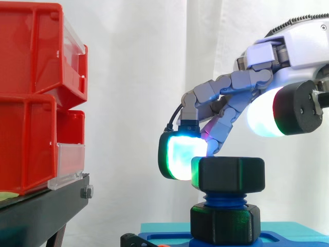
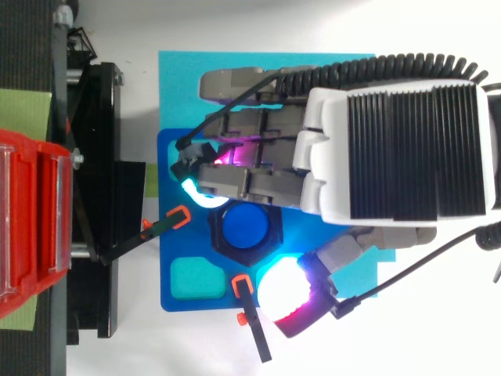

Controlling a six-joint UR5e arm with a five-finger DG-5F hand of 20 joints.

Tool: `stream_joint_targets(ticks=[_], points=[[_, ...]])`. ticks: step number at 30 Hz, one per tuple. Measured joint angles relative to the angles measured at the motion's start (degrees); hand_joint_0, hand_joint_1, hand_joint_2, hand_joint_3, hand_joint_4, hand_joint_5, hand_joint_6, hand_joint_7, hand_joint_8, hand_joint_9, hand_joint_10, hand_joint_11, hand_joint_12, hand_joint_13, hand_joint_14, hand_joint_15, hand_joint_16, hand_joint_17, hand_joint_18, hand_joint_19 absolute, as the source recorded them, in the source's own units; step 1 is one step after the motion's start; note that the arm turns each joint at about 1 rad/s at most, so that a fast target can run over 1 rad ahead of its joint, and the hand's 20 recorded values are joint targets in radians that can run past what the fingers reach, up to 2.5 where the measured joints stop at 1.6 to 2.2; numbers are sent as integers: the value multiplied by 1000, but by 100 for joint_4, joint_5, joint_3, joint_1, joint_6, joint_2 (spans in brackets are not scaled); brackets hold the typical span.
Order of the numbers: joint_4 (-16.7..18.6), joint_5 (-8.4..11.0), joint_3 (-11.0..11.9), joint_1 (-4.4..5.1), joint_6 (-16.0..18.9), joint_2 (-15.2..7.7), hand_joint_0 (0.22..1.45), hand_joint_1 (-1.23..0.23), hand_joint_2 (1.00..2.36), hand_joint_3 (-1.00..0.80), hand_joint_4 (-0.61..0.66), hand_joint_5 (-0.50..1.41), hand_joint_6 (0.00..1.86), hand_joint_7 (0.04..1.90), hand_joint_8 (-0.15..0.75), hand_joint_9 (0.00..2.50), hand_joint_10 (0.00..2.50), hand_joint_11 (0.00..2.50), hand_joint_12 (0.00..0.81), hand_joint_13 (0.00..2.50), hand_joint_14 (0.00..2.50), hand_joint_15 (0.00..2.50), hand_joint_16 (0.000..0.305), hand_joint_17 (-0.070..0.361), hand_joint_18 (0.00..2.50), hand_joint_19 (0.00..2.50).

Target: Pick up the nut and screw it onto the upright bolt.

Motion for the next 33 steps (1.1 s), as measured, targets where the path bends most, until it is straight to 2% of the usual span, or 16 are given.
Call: stream_joint_targets(ticks=[7,10,14,17,19,27,33], points=[[15,-110,1,-86,-8,0,526,-343,1000,-500,88,65,511,1593,226,1060,0,0,156,933,0,0,9,20,553,0],[7,-138,1,-133,-24,2,530,-354,1000,-500,57,61,584,1443,220,1148,0,0,136,1012,0,0,6,14,651,0],[-31,-222,24,-220,-37,7,533,-360,1000,-500,44,56,602,1413,217,1158,0,0,132,1022,0,0,6,13,678,0],[-80,-299,88,-275,-46,9,533,-363,1000,-500,43,54,564,1480,217,1147,0,0,134,1011,0,0,6,13,677,0],[-162,-336,189,-320,-68,9,533,-363,1000,-500,61,47,500,1602,216,1113,0,0,144,988,0,0,6,14,660,0],[-578,-466,688,-448,-198,8,519,-359,1000,-500,160,-50,502,1242,241,953,0,0,179,882,0,0,11,24,541,0],[-577,-512,811,-446,-265,3,512,-355,1000,-500,206,-65,503,1065,224,901,0,0,185,803,0,0,13,30,486,0]])
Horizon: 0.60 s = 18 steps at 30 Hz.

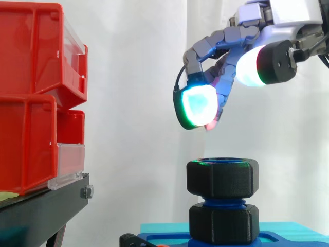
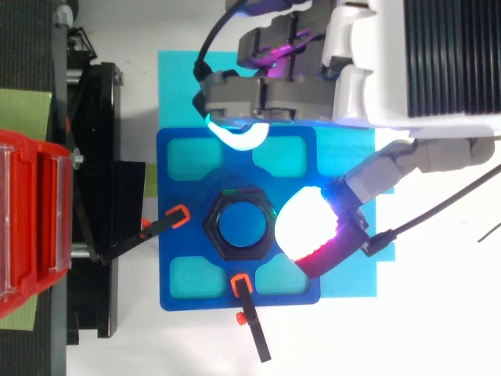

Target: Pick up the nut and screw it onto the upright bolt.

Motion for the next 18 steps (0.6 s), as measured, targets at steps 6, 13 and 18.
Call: stream_joint_targets(ticks=[6,13,18], points=[[304,26,-232,66,6,-3,507,-350,1000,-500,202,-82,503,870,209,845,0,0,185,767,0,0,16,35,444,0],[1123,77,-732,175,94,-1,505,-346,1000,-500,183,-91,502,754,201,827,0,0,188,758,0,0,17,38,421,0],[1396,128,-830,263,145,-2,506,-348,1000,-500,187,-90,502,743,201,828,0,0,189,759,0,0,17,38,421,0]])
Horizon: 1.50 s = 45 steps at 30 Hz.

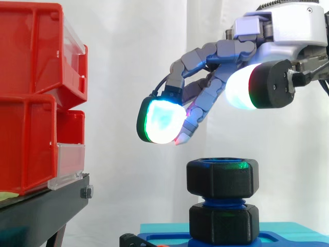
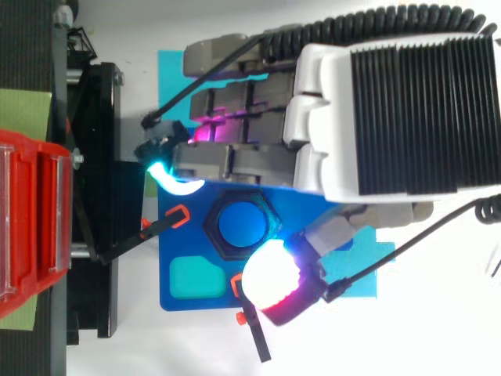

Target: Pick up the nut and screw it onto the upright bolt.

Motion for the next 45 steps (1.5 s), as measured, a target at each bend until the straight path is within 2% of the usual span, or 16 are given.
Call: stream_joint_targets(ticks=[6,16,26,32,36,40,45], points=[[25,162,-14,118,8,0,506,-347,1000,-500,187,-87,502,753,203,832,0,0,189,767,0,0,17,38,426,0],[10,265,-87,200,9,-2,507,-346,1000,-500,203,-78,503,795,207,835,0,0,187,774,0,0,17,39,431,0],[-44,280,-106,207,9,-1,519,-351,1000,-500,243,-49,504,1020,223,867,0,0,190,796,0,0,17,37,452,0],[-92,267,-109,176,9,-1,525,-357,1000,-500,196,-29,504,1181,224,884,0,0,183,822,0,0,16,35,474,0],[-166,274,-107,159,9,-1,526,-359,1000,-500,197,-27,504,1187,225,890,0,0,184,828,0,0,15,35,479,0],[-205,279,-110,150,9,-1,527,-359,1000,-500,229,-33,504,1054,220,911,0,0,179,838,0,0,15,35,489,0],[-230,280,-110,147,9,-1,527,-361,1000,-500,241,-33,504,1023,222,925,0,0,176,856,0,0,15,34,510,0]])
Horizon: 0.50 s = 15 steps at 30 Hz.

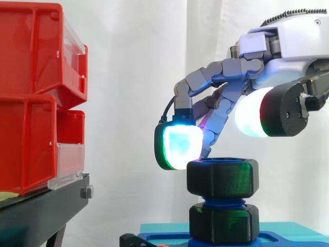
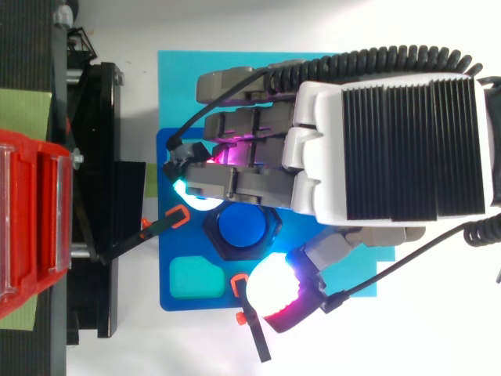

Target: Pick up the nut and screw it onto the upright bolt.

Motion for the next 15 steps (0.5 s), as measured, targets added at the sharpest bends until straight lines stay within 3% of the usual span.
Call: stream_joint_targets(ticks=[15], points=[[-59,0,-2,-4,0,0,535,-372,1000,-500,159,8,504,1351,238,1003,0,0,166,917,0,0,14,31,572,0]])
